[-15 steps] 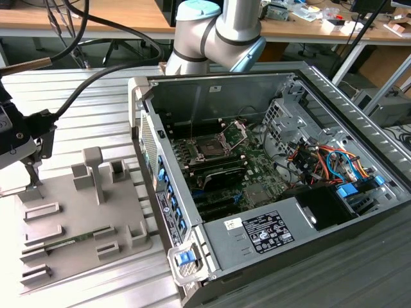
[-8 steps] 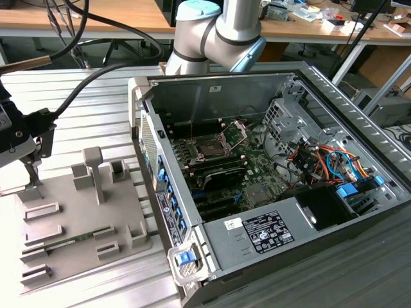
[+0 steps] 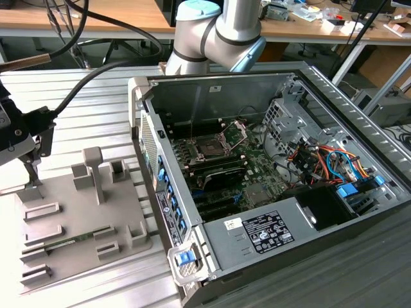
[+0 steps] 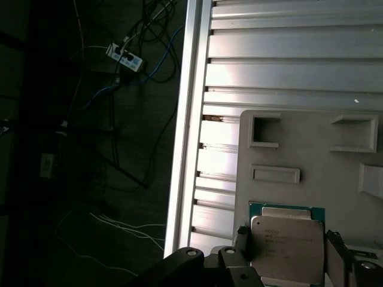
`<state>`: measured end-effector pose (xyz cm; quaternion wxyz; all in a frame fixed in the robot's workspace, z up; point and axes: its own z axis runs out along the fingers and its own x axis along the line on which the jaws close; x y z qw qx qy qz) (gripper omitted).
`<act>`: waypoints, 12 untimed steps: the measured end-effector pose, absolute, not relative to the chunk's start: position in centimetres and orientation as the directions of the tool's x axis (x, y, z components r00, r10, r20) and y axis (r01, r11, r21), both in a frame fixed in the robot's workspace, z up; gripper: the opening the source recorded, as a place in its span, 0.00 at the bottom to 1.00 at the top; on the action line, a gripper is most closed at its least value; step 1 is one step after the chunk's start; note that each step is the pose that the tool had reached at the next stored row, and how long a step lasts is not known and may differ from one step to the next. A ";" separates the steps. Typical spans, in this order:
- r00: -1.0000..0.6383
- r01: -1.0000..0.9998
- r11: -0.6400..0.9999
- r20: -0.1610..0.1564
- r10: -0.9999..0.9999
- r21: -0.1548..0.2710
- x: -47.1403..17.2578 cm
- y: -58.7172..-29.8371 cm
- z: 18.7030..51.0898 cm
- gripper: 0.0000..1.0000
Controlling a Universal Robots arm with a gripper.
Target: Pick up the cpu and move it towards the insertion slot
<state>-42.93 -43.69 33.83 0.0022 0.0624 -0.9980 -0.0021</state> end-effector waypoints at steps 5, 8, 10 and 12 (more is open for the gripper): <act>-0.992 -0.125 0.992 0.004 -0.125 0.005 -42.9 -43.7 34.0 0.55; -0.992 -0.125 0.992 0.004 -0.125 0.004 -42.9 -43.7 34.1 0.55; -0.992 -0.125 0.992 0.004 -0.125 0.005 -42.9 -43.7 34.2 0.55; -0.992 -0.125 0.992 0.004 -0.125 0.004 -42.9 -43.7 34.2 0.55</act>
